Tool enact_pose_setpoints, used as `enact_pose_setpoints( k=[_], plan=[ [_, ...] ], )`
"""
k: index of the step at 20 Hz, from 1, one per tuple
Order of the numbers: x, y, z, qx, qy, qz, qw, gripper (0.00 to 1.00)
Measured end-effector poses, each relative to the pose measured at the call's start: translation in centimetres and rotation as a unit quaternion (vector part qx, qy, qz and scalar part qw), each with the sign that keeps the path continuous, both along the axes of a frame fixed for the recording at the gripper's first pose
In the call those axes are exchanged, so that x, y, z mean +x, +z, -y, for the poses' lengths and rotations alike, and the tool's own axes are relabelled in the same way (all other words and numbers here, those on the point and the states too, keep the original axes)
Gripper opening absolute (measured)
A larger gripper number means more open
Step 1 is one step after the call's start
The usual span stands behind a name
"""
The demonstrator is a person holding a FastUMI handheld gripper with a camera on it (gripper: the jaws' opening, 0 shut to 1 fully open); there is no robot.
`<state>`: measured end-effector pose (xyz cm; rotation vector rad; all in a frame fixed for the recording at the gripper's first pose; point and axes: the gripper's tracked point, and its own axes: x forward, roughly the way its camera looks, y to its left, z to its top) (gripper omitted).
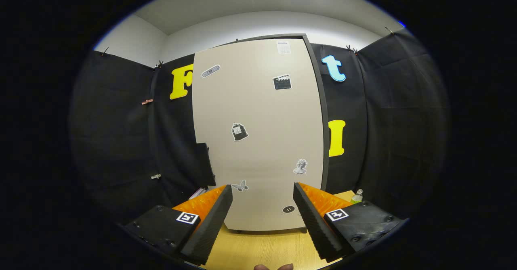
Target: Open the shoe cabinet door, grab the shoes and put them into the shoe cabinet, then close the shoe cabinet door.
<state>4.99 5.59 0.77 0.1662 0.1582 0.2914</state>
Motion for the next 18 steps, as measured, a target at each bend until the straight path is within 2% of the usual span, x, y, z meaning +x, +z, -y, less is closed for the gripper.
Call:
enact_pose_setpoints(
  k=[18],
  plan=[
    [0.01, -0.08, -0.29, -0.001, 0.000, 0.000, 1.000, 0.98]
  ],
)
